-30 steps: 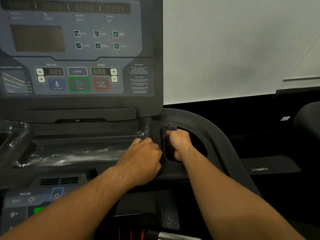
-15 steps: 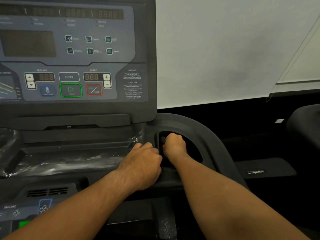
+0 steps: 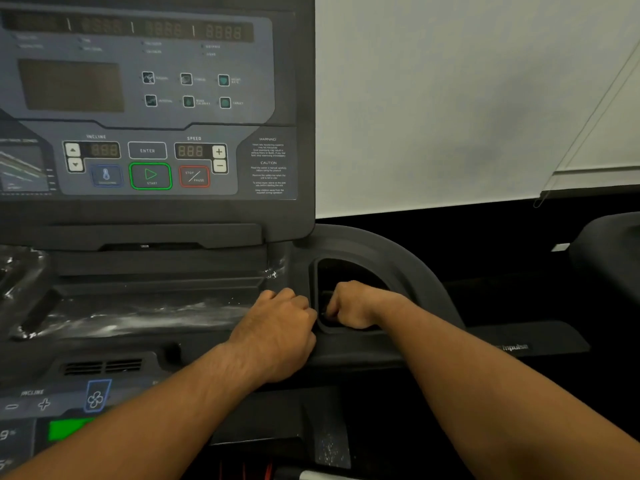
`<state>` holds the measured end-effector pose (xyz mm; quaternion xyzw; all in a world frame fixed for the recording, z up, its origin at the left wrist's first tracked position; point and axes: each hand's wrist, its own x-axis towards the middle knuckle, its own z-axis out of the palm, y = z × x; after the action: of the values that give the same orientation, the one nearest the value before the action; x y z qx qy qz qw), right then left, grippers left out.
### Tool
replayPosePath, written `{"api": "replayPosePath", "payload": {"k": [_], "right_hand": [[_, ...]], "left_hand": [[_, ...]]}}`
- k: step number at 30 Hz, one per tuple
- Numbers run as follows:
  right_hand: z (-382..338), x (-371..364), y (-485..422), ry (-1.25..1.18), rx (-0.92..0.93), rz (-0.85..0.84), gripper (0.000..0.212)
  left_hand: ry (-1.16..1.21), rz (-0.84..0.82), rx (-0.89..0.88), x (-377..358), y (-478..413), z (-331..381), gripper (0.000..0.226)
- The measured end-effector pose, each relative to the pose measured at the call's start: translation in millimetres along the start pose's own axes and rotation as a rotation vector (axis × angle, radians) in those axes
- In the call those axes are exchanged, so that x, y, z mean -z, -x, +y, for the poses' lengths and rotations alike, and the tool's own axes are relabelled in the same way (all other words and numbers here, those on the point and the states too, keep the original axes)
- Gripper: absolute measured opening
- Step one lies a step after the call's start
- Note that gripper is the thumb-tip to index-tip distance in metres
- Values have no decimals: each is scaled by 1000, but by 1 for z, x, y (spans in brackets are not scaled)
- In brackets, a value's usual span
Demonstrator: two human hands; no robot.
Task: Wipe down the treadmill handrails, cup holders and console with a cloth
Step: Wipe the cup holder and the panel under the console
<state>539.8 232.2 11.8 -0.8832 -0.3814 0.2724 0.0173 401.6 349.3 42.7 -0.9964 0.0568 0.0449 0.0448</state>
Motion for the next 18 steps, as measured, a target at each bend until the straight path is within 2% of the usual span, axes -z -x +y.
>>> {"api": "replayPosePath", "payload": {"k": [4,10,14,18], "right_hand": [[4,-1,-12,278,86,132,22],[-4,-1,-25,565,20,207,30],[-10,0,-26,604,-84,207,25],[-7,-3,-15,451,-315,114,25]], "left_hand": [[20,-3,-22,-2,1,2,41],[26,-22,-42,-4,-1,-4,43],[40,-12,-45,-6,-6,-9,44],[45,-17,-36,-4,-10,-8,45]]}}
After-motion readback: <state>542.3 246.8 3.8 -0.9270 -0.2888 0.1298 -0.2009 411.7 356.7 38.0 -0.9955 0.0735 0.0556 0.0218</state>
